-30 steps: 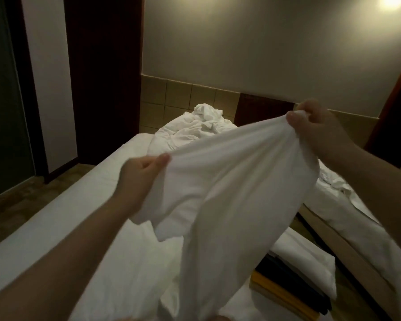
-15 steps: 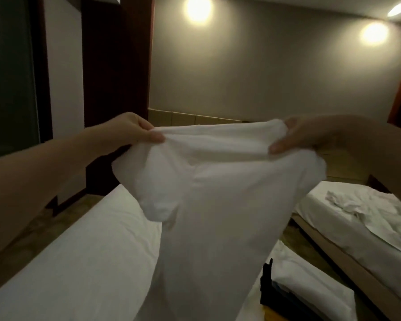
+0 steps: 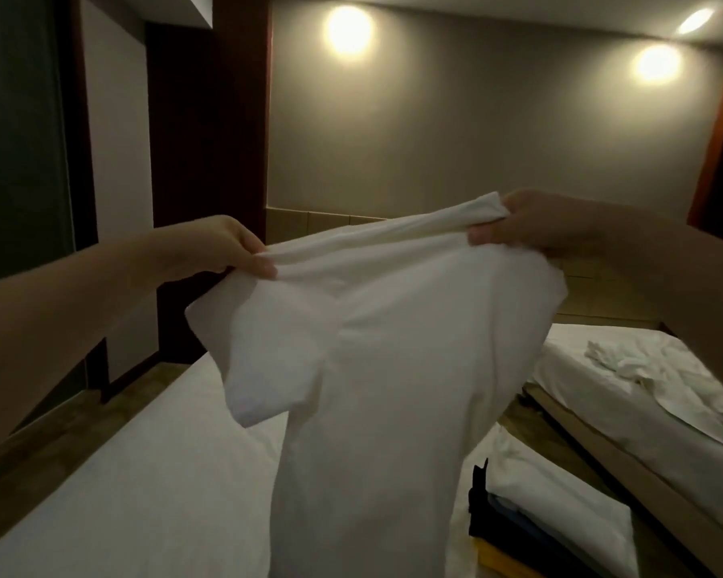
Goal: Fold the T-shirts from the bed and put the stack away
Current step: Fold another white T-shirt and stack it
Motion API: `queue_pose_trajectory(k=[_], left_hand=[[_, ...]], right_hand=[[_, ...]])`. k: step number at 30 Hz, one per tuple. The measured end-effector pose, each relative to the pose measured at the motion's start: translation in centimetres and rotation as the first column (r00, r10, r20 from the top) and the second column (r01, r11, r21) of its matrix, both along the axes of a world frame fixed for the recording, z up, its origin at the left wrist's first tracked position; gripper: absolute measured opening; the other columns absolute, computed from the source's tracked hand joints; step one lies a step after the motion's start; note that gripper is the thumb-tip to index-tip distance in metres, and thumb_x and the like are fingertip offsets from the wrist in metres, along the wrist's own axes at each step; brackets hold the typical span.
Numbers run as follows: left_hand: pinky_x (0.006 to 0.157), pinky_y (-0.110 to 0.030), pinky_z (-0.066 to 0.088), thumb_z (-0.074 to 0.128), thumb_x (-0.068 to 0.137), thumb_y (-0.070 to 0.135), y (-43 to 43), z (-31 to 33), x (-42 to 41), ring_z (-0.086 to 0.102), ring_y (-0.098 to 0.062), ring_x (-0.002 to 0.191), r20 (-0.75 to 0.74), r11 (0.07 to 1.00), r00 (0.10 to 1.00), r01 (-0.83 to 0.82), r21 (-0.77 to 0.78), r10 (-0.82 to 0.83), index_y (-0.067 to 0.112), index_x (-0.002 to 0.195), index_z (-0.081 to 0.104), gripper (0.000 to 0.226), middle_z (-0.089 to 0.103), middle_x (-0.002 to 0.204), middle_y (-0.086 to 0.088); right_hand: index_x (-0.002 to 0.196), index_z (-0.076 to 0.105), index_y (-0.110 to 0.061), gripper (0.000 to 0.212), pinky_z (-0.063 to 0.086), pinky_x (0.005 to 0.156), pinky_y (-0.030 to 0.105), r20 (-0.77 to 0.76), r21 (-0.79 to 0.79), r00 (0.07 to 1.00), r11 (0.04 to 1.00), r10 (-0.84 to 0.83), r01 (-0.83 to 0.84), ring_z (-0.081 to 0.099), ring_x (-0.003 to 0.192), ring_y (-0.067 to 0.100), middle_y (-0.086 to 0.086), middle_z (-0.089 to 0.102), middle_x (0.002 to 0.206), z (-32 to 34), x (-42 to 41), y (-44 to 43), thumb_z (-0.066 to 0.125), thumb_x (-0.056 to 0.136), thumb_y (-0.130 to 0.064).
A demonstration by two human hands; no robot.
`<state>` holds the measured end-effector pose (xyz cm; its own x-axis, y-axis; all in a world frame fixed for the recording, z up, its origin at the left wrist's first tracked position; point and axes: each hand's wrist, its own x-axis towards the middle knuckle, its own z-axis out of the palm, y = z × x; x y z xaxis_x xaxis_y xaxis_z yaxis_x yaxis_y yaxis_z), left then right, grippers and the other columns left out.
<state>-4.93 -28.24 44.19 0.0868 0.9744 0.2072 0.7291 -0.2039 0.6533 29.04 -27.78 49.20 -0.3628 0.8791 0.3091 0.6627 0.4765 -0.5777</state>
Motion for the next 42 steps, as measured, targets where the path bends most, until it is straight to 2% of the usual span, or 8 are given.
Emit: queue_pose_trajectory(k=[5,8,14,18,24,30,36,42], left_hand=[[0.079,-0.027,0.038,0.071,0.079,0.021,-1.4,-0.8,3.2,0.051,-0.013,0.085,-0.261,0.907,0.939,-0.103,0.408,0.224,0.009,0.109,0.068,0.032,0.057,0.091,0.002],[0.077,-0.027,0.051,0.074,0.074,0.031,-2.1,-1.5,2.2,0.06,-0.016,0.086,-0.225,0.979,0.973,0.007,0.201,0.04,0.025,0.093,0.07,0.02,0.062,0.09,0.005],[0.056,-0.019,0.054,0.086,0.019,0.06,-1.8,-1.0,-1.0,0.062,-0.009,0.06,0.172,0.95,0.94,0.307,-0.055,-0.293,0.025,0.105,0.06,0.097,0.067,0.078,0.005],[0.052,-0.018,0.054,0.089,0.024,0.055,0.4,-2.0,-0.8,0.066,-0.011,0.06,0.149,0.929,0.951,0.298,-0.217,-0.27,0.015,0.098,0.069,0.087,0.072,0.081,-0.001],[0.065,-0.034,0.06,0.051,0.093,0.016,10.4,-10.0,0.4,0.071,-0.025,0.077,0.247,0.892,0.967,0.061,-0.447,0.057,0.012,0.116,0.055,0.024,0.067,0.104,-0.013],[0.069,-0.024,0.042,0.045,0.098,0.019,24.5,-9.8,3.2,0.052,-0.018,0.081,0.202,0.992,0.972,-0.126,0.005,0.122,0.012,0.098,0.055,0.013,0.053,0.092,-0.006],[0.06,-0.026,0.036,0.043,0.098,0.021,31.5,2.0,2.7,0.049,-0.018,0.076,0.146,0.863,0.982,-0.177,0.474,0.121,0.014,0.093,0.055,0.015,0.053,0.087,-0.007],[0.071,-0.029,0.035,0.039,0.099,0.018,26.7,0.8,1.5,0.053,-0.03,0.091,-0.083,0.834,0.98,-0.11,0.54,0.183,0.003,0.109,0.057,0.026,0.056,0.106,-0.019]], right_hand=[[0.083,0.065,-0.018,0.003,0.051,0.051,0.012,-0.149,0.035,0.989,0.999,-0.015,0.02,0.065,0.061,0.002,-0.002,0.068,0.083,-1.0,1.2,0.2,0.067,0.082,-0.019],[0.09,0.064,-0.016,0.013,0.053,0.055,0.015,0.047,-0.116,0.998,0.993,0.036,-0.03,0.068,0.069,0.006,0.004,0.068,0.097,-2.3,1.2,0.2,0.068,0.079,-0.02],[0.089,0.068,-0.016,0.089,0.056,0.054,0.026,-0.137,-0.269,0.972,0.937,0.193,-0.224,0.071,0.074,0.016,0.0,0.074,0.085,-1.6,3.6,-0.3,0.09,0.012,-0.055],[0.087,0.07,-0.013,0.084,0.056,0.053,0.027,-0.22,-0.335,0.959,0.909,0.18,-0.247,0.071,0.072,0.017,0.003,0.074,0.084,-3.2,3.0,2.2,0.091,0.014,-0.05],[0.113,0.062,-0.013,0.038,0.054,0.076,0.035,0.022,-0.332,0.988,0.931,-0.155,0.154,0.066,0.092,0.023,0.008,0.067,0.104,-9.8,0.1,13.0,0.065,0.083,-0.036],[0.113,0.064,-0.007,0.036,0.044,0.078,0.027,-0.197,0.015,0.923,0.94,-0.332,0.341,0.055,0.092,0.021,0.005,0.057,0.1,-8.6,-1.2,24.9,0.062,0.088,-0.033],[0.108,0.067,-0.001,0.032,0.043,0.077,0.034,-0.282,0.448,0.926,0.819,-0.251,0.359,0.059,0.092,0.024,0.017,0.065,0.101,3.0,-1.8,30.1,0.063,0.087,-0.025],[0.111,0.066,0.0,0.031,0.036,0.067,0.026,-0.199,0.51,0.95,0.802,-0.24,0.31,0.056,0.093,0.019,0.02,0.065,0.107,0.6,-2.5,24.6,0.061,0.089,-0.021]])
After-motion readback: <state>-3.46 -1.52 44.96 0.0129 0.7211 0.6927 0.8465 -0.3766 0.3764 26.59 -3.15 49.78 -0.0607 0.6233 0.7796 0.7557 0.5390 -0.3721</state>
